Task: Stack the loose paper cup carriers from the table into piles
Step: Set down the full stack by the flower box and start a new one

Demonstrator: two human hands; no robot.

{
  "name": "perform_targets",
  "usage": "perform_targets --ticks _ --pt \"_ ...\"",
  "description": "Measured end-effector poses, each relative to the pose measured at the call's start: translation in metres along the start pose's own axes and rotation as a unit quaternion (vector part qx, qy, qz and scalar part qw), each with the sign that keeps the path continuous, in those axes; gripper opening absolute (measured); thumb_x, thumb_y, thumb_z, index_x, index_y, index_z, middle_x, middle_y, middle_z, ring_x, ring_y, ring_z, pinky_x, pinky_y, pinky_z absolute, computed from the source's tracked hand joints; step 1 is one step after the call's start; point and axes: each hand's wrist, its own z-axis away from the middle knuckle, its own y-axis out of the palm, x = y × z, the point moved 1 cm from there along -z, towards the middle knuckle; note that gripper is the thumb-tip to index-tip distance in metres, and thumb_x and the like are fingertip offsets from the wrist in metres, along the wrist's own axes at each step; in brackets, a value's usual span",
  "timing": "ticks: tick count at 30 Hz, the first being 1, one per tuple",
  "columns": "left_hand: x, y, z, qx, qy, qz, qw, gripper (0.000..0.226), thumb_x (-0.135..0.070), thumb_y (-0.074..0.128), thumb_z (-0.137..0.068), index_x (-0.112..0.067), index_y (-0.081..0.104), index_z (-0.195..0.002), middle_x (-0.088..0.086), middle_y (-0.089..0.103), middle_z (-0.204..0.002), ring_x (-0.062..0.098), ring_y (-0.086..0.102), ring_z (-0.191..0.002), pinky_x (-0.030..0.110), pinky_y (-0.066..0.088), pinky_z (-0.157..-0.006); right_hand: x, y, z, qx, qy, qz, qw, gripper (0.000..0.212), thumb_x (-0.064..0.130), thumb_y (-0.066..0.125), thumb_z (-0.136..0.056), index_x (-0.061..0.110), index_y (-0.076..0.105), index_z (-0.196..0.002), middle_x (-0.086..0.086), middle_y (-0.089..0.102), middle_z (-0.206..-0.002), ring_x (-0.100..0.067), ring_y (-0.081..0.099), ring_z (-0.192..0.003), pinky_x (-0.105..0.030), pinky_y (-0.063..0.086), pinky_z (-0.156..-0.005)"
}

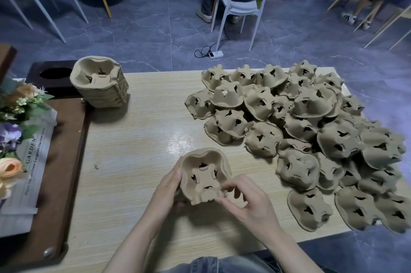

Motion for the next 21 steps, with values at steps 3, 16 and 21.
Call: perform_targets --ticks 3,16,21 --pt "-0.002 0.001 0.001 -0.001 0.011 0.01 1.0 0.04 -0.044 0.048 -0.093 -0.047 0.05 -0.133 -0.031 0.061 -0.123 -0.003 0.055 -0.122 0.015 0.051 -0.089 -0.002 0.003 -0.001 0.007 0.007 0.001 1.0 0.019 0.044 0.07 -0.085 0.028 0.063 -0.094 0.017 0.06 -0.088 -0.003 0.056 -0.08 -0.028 0.049 -0.066" --pt "0.005 0.003 0.005 -0.023 -0.018 0.03 0.999 0.06 -0.041 0.069 -0.087 -0.048 0.043 -0.141 -0.031 0.07 -0.086 0.009 0.065 -0.086 0.051 0.055 -0.088 -0.036 -0.037 -0.032 -0.031 0.096 -0.1 0.99 0.034 0.043 0.07 -0.079 0.024 0.068 -0.108 0.012 0.062 -0.096 -0.011 0.057 -0.071 -0.021 0.047 -0.069" --pt "0.012 0.005 0.004 -0.043 -0.017 0.035 0.998 0.058 -0.035 0.063 -0.088 -0.05 0.042 -0.141 -0.029 0.07 -0.082 0.012 0.062 -0.086 0.041 0.053 -0.08 -0.076 -0.077 -0.075 -0.044 0.131 0.088 0.986 0.047 0.023 0.069 -0.087 0.029 0.053 -0.131 0.008 0.049 -0.115 -0.005 0.054 -0.072 -0.026 0.047 -0.068"
